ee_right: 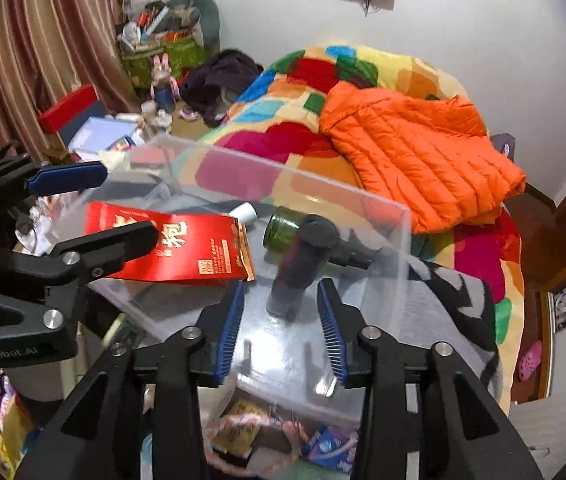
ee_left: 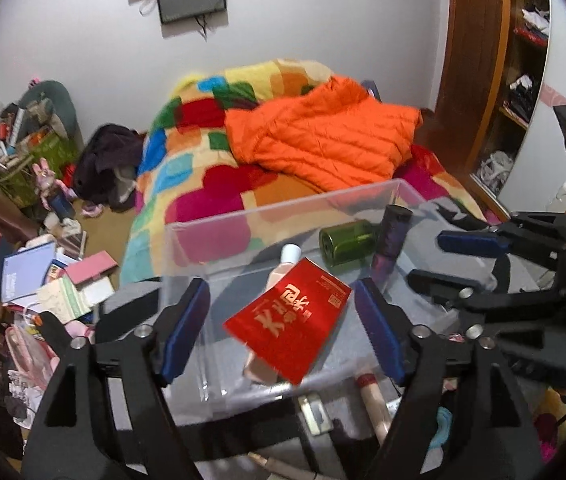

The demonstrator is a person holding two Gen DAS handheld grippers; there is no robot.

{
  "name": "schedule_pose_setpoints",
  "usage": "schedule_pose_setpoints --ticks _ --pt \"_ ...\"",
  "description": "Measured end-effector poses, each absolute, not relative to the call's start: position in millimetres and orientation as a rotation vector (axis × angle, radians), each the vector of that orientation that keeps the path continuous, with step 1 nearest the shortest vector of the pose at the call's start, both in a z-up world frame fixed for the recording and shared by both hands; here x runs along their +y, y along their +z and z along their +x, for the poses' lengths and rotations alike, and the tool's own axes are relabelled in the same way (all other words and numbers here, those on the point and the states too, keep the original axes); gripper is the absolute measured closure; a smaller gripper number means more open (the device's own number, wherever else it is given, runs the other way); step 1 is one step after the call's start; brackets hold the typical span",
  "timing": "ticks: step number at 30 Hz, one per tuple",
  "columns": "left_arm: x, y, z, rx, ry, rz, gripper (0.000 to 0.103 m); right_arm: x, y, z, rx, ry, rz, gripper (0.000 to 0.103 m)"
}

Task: Organize objects
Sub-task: 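Place the red packet and purple spray bottle into the clear box, release both, then grasp the mint-green tube with the left gripper while the right grasps the light-blue bottle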

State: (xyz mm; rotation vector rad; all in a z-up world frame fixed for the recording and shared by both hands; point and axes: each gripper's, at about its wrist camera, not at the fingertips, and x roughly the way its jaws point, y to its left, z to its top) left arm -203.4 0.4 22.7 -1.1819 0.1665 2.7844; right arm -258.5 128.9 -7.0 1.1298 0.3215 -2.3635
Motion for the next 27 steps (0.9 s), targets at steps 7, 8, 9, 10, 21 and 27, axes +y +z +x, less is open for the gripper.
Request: schedule_pose_setpoints --ticks 7,8,9,10,21,27 --pt "-10 37 -157 0.216 2.932 -1.073 0.005 163 20 -232 0.197 -2.429 1.02 0.041" --pt "-12 36 -150 0.213 2.942 -1.069 0.004 169 22 -228 0.186 -2.44 1.015 0.041" --pt "-14 35 -145 0.207 2.944 -1.07 0.004 174 22 -224 0.181 -2.451 1.013 0.04" --pt "-16 32 -140 0.204 2.944 -1.08 0.004 177 21 -222 0.178 -2.456 1.013 0.039" --pt "-18 -38 -89 0.114 2.851 -1.313 0.004 216 -17 -195 0.126 -2.461 1.116 0.033" --pt "-8 -65 -74 0.076 2.827 -1.375 0.004 227 -52 -188 0.111 -2.406 1.227 0.033"
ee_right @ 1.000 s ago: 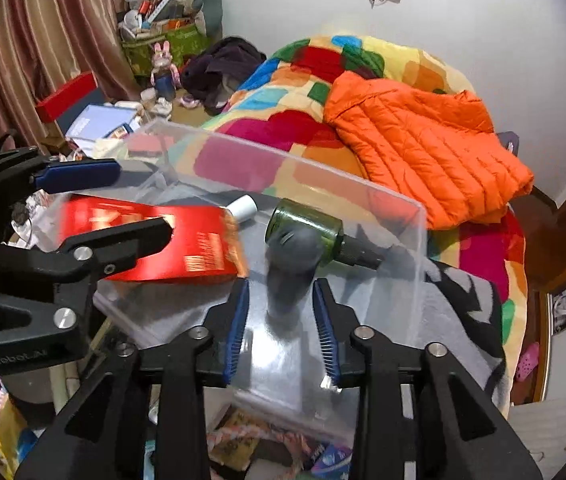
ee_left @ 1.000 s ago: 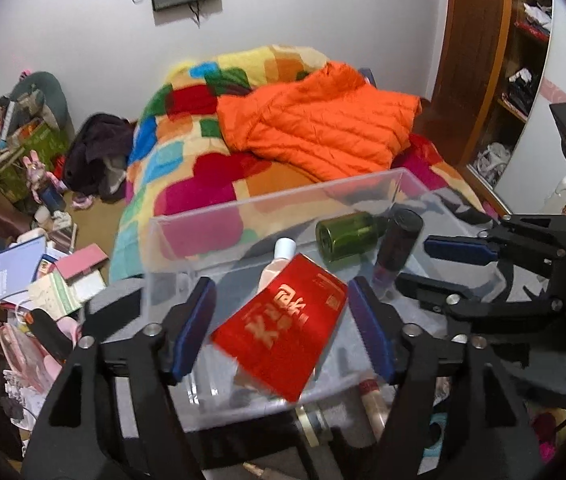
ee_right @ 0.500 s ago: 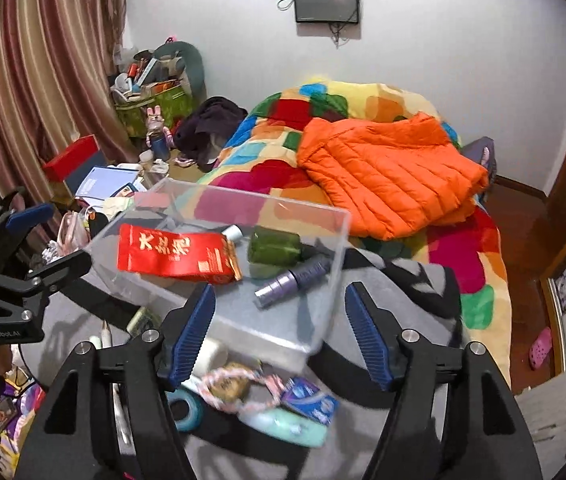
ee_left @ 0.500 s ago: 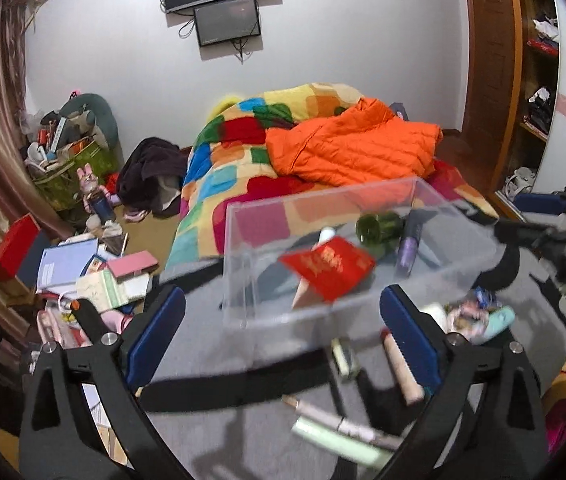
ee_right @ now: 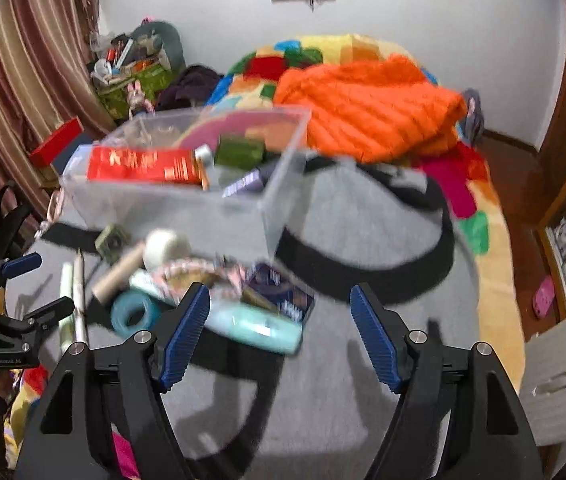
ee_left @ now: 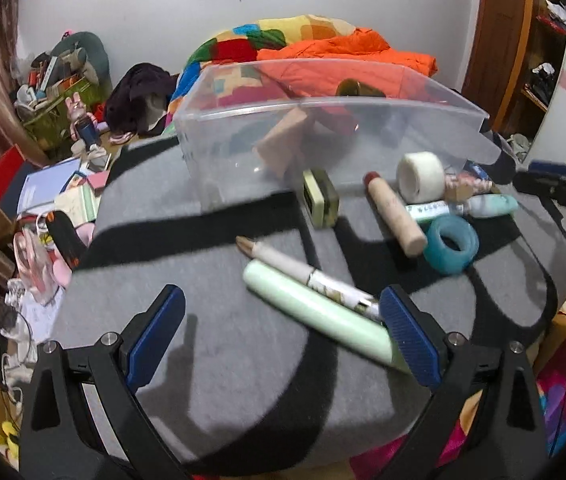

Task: Organize objects
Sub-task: 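Grasp the mint-green tube with the left gripper while the right grasps the light-blue bottle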

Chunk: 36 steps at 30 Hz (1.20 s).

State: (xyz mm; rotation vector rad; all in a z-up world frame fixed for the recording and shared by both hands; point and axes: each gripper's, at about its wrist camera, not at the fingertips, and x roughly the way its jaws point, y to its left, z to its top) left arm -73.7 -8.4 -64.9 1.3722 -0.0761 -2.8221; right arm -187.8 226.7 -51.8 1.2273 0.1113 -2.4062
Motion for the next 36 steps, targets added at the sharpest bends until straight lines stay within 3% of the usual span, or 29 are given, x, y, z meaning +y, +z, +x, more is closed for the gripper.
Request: schedule_pose_setpoints --ticks 11,20,22,24,33,36 --pt "-42 -75 -42 0.003 -2.75 1.368 0.004 220 -80 -180 0.069 -2.278 1.237 0.034" --pt "-39 -73 -46 -0.064 -2.753 1.323 0.006 212 -67 -159 0.199 -2.26 1.132 0.034" --pt "-35 -74 -50 -0.08 -2.775 1.317 0.023 207 -66 -166 0.222 -2.269 1.129 0.034" --pt "-33 -73 -55 -0.054 -2.803 1.321 0.033 200 -68 -171 0.27 -2.275 1.122 0.037" --pt "-38 -72 -56 -0.004 -2.835 1.316 0.076 196 -82 -172 0.3 -2.255 1.184 0.082" --pt "-45 -71 -49 0.014 -2.835 1.31 0.087 199 -81 -166 0.292 -2.237 1.174 0.082"
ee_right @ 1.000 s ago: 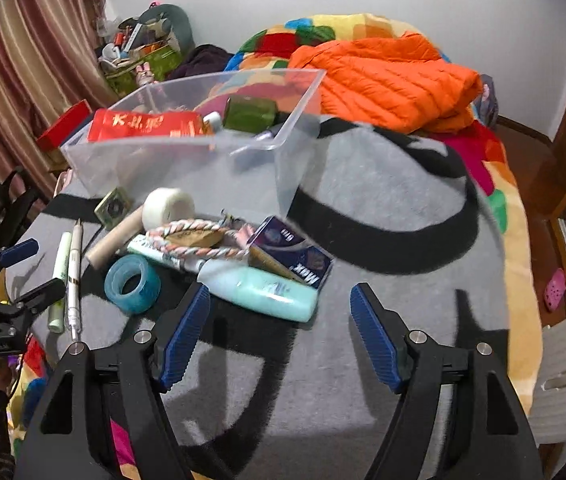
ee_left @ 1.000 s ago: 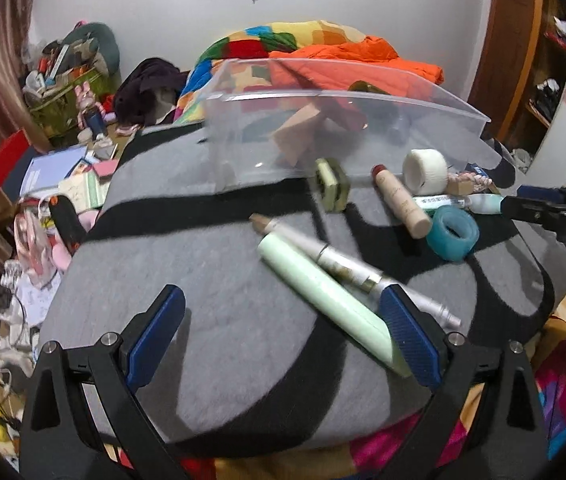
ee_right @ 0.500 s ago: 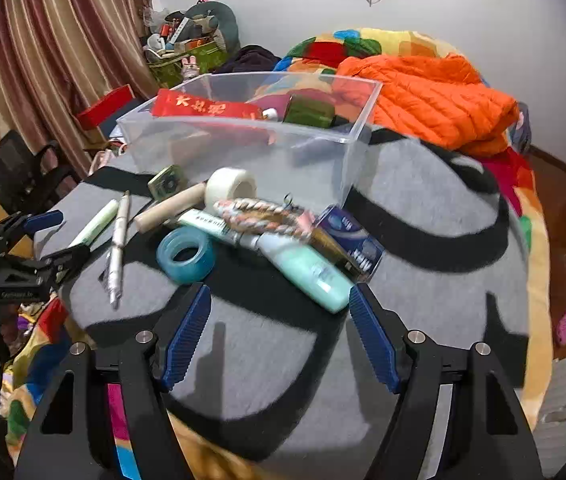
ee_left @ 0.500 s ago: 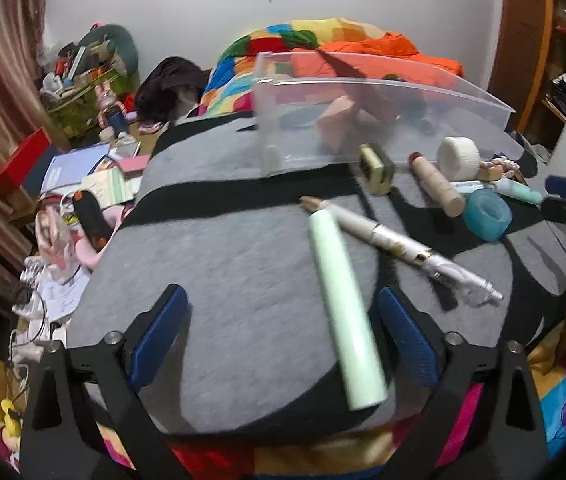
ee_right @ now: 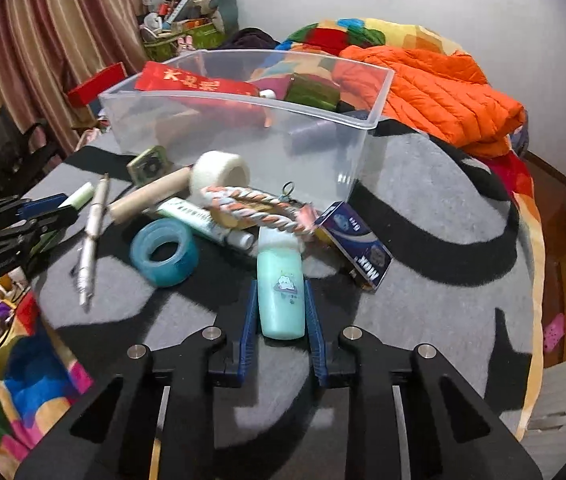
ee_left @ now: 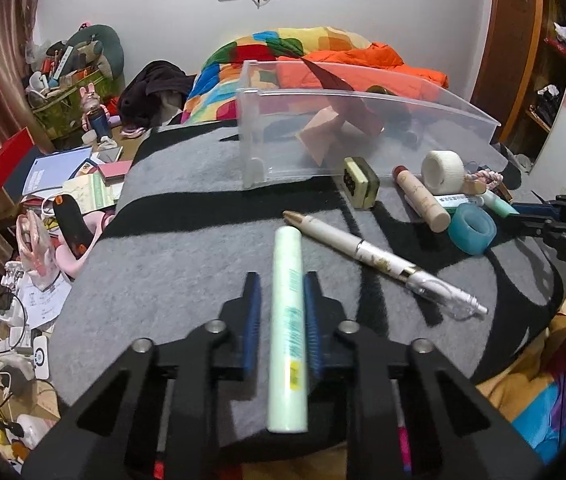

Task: Organize objects
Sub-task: 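Grasp the mint-green tube with the left gripper while the right grasps the light-blue bottle, then drop the mint-green tube and light-blue bottle into the clear box, open both grippers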

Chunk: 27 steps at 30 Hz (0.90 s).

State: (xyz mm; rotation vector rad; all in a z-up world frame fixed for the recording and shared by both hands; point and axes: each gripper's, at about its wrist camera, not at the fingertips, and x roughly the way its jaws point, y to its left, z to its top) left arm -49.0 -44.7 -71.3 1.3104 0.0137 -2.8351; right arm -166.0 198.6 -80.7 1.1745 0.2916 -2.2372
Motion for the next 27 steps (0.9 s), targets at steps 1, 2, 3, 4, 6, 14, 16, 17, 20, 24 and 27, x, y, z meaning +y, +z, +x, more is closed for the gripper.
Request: schedule_pose_setpoints --ticks 1,2,3,4,6,14,16,17,20,24,27 --pt "-45 -71 -48 0.015 -2.834 1.31 0.088 199 -81 -166 0.295 -2.237 1.173 0.082" --pt "-47 -71 -46 0.016 -2.832 1.309 0.088 198 -82 -165 0.297 -2.24 1.174 0.082" --pt "-48 -71 -45 0.018 -2.831 1.307 0.088 197 -82 -166 0.294 -2.242 1.179 0.081" --pt "-49 -71 -44 0.023 -2.829 1.306 0.088 195 -82 -167 0.286 -2.242 1.182 0.081" --pt "-49 -70 -43 0.027 -2.826 1.303 0.088 192 -83 -173 0.254 -2.236 1.193 0.081" --pt "-48 -61 -38 0.044 -2.835 1.266 0.088 197 -82 -164 0.207 -2.273 1.182 0.082" --pt "-47 -55 -38 0.051 -2.848 1.246 0.088 204 -79 -157 0.181 -2.281 1.181 0.082" --pt "-47 -51 -37 0.053 -2.859 1.226 0.088 208 -78 -153 0.168 -2.286 1.181 0.082" --pt "-45 -39 -38 0.069 -2.888 1.181 0.088 220 -71 -143 0.123 -2.309 1.172 0.082" --pt "-42 -25 -46 0.08 -2.918 1.129 0.088 234 -52 -140 0.054 -2.353 1.116 0.082" --pt "-41 -16 -56 0.095 -2.937 1.094 0.088 236 -35 -146 0.03 -2.382 1.058 0.082"
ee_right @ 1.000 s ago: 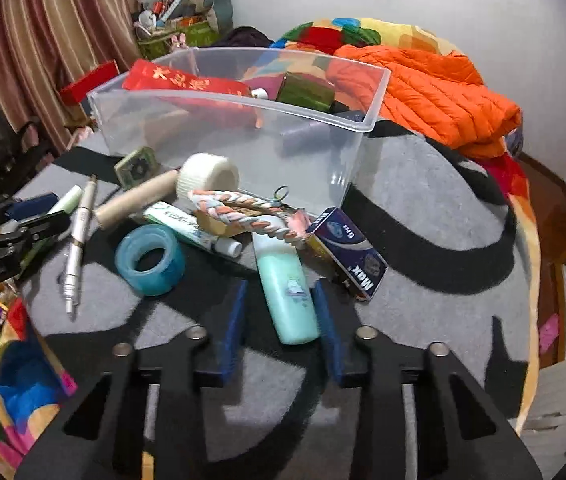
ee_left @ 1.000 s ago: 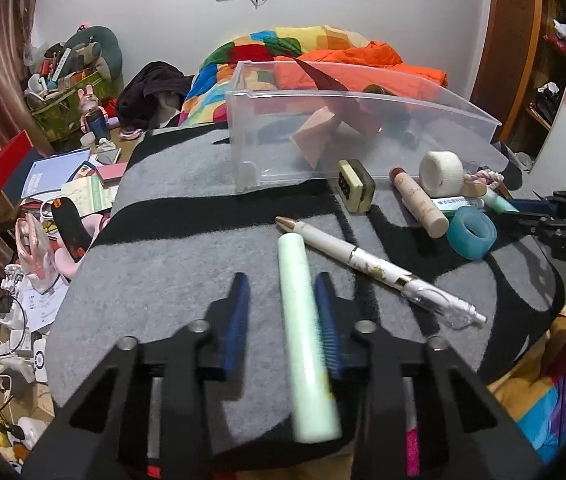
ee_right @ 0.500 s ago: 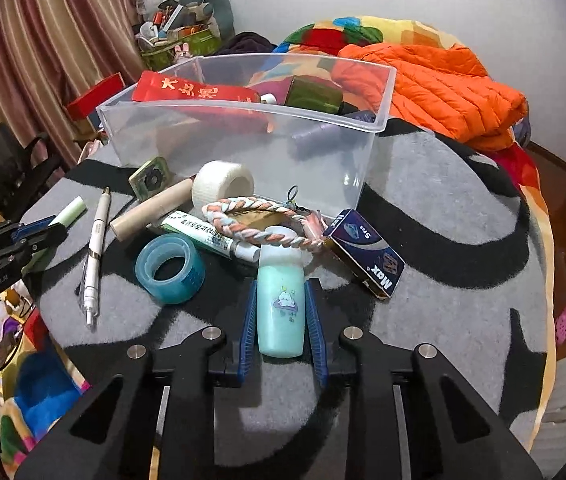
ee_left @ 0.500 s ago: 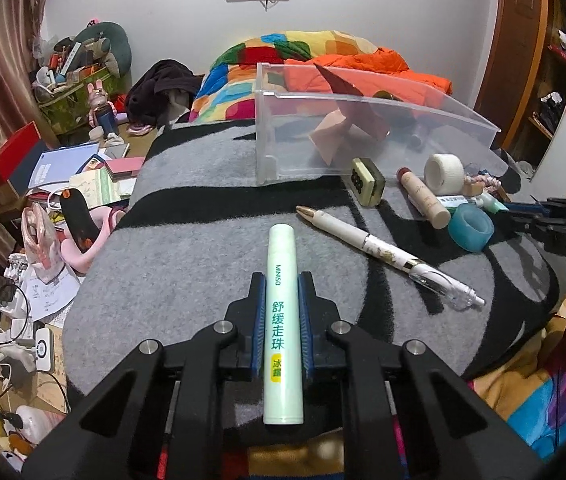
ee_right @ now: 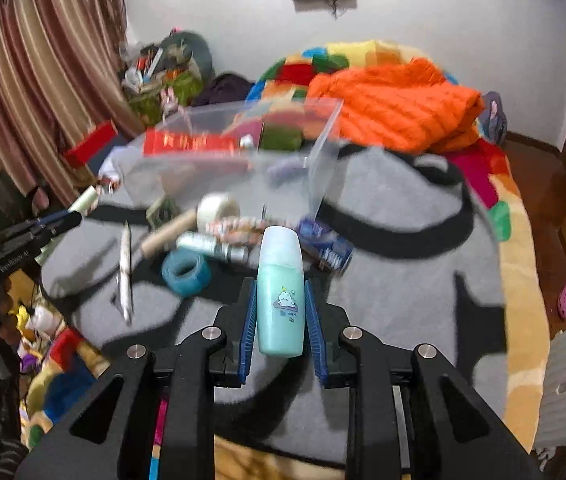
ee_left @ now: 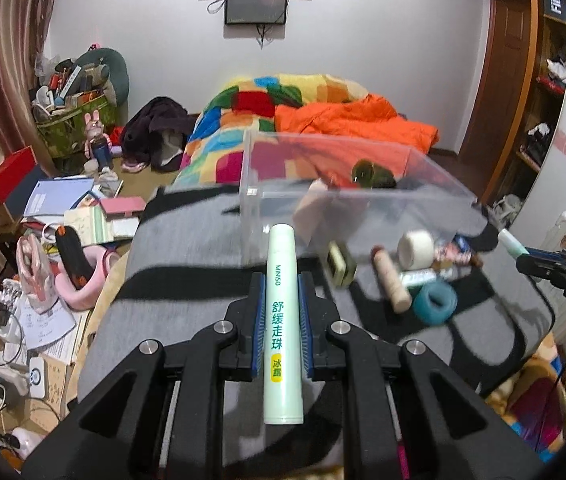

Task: Organize objects
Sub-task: 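Drop the mint-green tube and light-blue bottle into the clear box, open both grippers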

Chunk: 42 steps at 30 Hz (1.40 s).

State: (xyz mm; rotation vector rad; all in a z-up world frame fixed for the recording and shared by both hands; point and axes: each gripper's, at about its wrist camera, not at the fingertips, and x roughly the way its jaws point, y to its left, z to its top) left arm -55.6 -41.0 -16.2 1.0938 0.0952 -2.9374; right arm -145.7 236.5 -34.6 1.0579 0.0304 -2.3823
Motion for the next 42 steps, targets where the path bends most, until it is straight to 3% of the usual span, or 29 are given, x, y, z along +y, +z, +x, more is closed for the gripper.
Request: schedule_pose_setpoints --ticks 18,32,42 --pt "-58 6 -161 0.071 -2.958 1.15 0.088 182 21 -224 0.042 -2.433 0.907 0.082" --pt "-50 -14 -223 0.033 -2.908 1.333 0.088 115 -31 -278 0.214 -2.32 1.126 0.082" --pt "-43 -14 -227 0.03 -2.916 1.376 0.088 109 -42 -285 0.273 -2.308 1.196 0.081"
